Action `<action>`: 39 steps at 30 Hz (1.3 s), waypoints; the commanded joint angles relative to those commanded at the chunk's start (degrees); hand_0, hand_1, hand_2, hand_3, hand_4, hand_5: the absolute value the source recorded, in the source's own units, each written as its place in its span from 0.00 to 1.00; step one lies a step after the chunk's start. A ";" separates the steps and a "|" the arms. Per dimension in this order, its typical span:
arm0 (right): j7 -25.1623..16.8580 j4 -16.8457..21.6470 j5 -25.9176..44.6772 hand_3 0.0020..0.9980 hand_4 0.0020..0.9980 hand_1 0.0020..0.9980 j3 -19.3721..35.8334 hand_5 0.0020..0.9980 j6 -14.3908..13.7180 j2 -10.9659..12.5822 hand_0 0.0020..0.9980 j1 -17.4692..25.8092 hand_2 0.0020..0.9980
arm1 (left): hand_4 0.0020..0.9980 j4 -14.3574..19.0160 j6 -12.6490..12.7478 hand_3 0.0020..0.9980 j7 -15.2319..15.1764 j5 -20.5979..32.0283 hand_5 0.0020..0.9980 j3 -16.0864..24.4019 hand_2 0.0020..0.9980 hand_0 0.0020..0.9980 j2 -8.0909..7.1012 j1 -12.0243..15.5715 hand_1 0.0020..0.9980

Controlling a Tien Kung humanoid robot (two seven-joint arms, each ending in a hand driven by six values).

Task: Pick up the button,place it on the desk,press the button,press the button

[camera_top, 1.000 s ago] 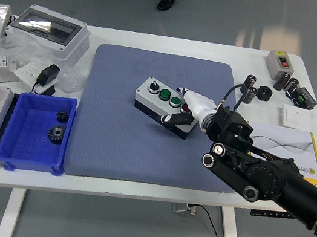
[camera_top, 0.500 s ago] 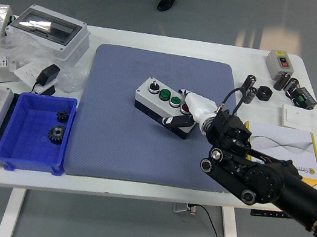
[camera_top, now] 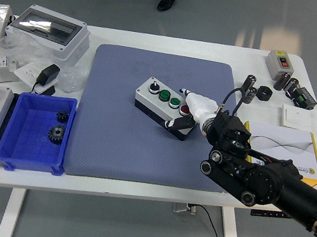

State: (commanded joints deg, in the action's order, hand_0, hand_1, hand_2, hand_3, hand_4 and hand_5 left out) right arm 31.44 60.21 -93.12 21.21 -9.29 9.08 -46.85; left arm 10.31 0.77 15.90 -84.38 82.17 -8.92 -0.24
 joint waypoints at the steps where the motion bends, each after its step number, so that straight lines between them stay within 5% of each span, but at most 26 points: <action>1: 0.03 0.01 -0.06 1.00 0.91 0.68 -0.11 0.29 0.03 0.00 0.42 -0.03 0.74 | 0.49 0.00 0.01 0.58 -0.04 0.04 0.20 -0.04 0.55 0.62 0.00 -0.02 0.56; 9: 0.40 0.12 -0.97 1.00 0.89 0.67 -1.03 0.24 0.38 0.07 0.40 -0.26 0.73 | 0.49 0.00 0.06 0.58 -0.27 0.18 0.20 -0.12 0.55 0.62 -0.12 -0.22 0.56; 10: 0.40 0.15 -1.05 1.00 0.74 0.64 -1.09 0.05 0.39 0.08 0.35 -0.28 0.69 | 0.49 0.00 0.06 0.58 -0.30 0.19 0.21 -0.14 0.55 0.62 -0.13 -0.23 0.56; 33: 0.56 -0.05 -2.83 1.00 0.65 0.62 -3.47 0.02 -1.72 0.41 0.33 -0.63 0.66 | 0.49 0.00 0.35 0.58 -1.23 0.91 0.22 -0.79 0.55 0.62 -0.11 -0.44 0.57; 34: 0.56 -0.02 -2.91 0.89 0.32 0.55 -3.54 0.01 -1.83 0.45 0.29 -0.64 0.54 | 0.49 0.00 0.38 0.58 -1.27 0.90 0.23 -0.78 0.55 0.62 -0.10 -0.45 0.57; 39: 0.10 0.54 -3.27 0.89 0.32 0.55 -3.40 0.01 -2.83 1.01 0.29 -0.68 0.54 | 0.49 0.00 0.55 0.58 -1.48 0.72 0.23 -0.69 0.55 0.62 -0.05 -0.43 0.57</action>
State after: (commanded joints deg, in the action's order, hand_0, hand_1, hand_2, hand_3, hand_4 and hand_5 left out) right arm 31.54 60.74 -96.39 17.82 -12.12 10.09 -47.53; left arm 10.31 1.32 14.42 -83.66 81.48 -8.97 -0.67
